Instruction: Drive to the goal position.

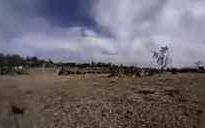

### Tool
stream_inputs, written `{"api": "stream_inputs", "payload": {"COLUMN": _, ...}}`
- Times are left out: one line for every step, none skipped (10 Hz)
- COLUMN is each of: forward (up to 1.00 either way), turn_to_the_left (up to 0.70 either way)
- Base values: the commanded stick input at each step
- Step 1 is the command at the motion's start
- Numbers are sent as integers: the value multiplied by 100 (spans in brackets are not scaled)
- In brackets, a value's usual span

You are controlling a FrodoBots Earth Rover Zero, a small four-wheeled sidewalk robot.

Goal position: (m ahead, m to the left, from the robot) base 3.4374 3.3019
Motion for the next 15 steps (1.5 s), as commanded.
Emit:
{"api": "stream_inputs", "payload": {"forward": 70, "turn_to_the_left": 27}}
{"api": "stream_inputs", "payload": {"forward": 70, "turn_to_the_left": 11}}
{"api": "stream_inputs", "payload": {"forward": 70, "turn_to_the_left": 0}}
{"api": "stream_inputs", "payload": {"forward": 70, "turn_to_the_left": 0}}
{"api": "stream_inputs", "payload": {"forward": 70, "turn_to_the_left": 0}}
{"api": "stream_inputs", "payload": {"forward": 70, "turn_to_the_left": 0}}
{"api": "stream_inputs", "payload": {"forward": 70, "turn_to_the_left": 0}}
{"api": "stream_inputs", "payload": {"forward": 70, "turn_to_the_left": 0}}
{"api": "stream_inputs", "payload": {"forward": 70, "turn_to_the_left": 0}}
{"api": "stream_inputs", "payload": {"forward": 70, "turn_to_the_left": 0}}
{"api": "stream_inputs", "payload": {"forward": 70, "turn_to_the_left": 0}}
{"api": "stream_inputs", "payload": {"forward": 70, "turn_to_the_left": 0}}
{"api": "stream_inputs", "payload": {"forward": 70, "turn_to_the_left": 0}}
{"api": "stream_inputs", "payload": {"forward": 70, "turn_to_the_left": 0}}
{"api": "stream_inputs", "payload": {"forward": 70, "turn_to_the_left": 0}}
